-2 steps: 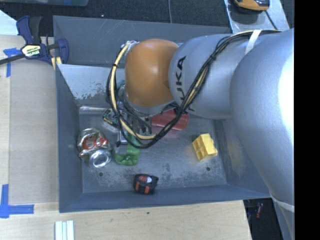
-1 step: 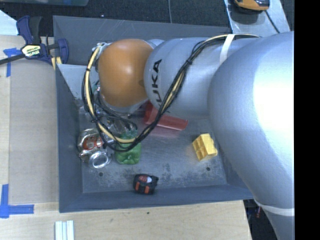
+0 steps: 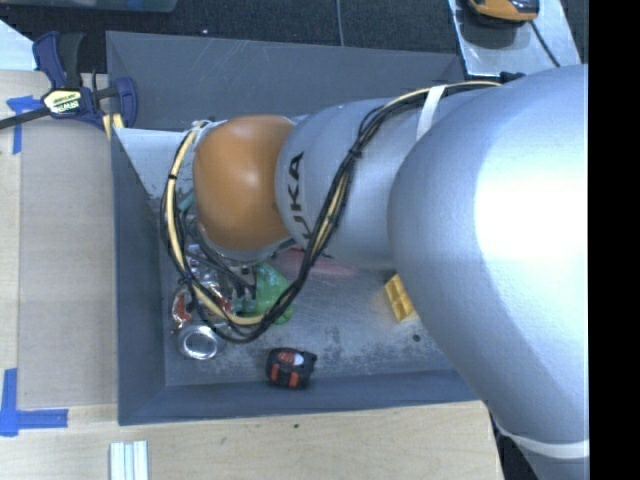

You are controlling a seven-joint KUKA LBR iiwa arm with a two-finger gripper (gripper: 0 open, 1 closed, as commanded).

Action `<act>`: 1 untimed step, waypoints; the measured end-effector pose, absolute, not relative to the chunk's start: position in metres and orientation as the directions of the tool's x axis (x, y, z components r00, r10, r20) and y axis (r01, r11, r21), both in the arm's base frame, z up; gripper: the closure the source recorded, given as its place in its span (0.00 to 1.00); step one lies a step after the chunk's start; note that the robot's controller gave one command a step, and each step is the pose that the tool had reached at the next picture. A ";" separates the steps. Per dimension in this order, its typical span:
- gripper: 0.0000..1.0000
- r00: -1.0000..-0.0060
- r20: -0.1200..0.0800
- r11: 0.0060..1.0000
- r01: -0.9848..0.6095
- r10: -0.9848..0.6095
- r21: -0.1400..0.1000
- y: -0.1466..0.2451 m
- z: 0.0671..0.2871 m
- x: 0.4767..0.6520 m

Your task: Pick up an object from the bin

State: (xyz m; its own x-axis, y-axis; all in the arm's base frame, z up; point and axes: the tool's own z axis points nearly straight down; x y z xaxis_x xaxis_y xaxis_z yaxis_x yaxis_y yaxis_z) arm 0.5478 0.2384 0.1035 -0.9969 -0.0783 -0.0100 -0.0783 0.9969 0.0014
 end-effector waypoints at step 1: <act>1.00 -0.997 -0.010 0.997 -0.077 -0.077 0.001 0.238 0.104 0.548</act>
Offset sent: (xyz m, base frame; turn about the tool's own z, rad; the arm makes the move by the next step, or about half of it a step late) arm -0.0039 -0.0688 -0.0292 -0.2072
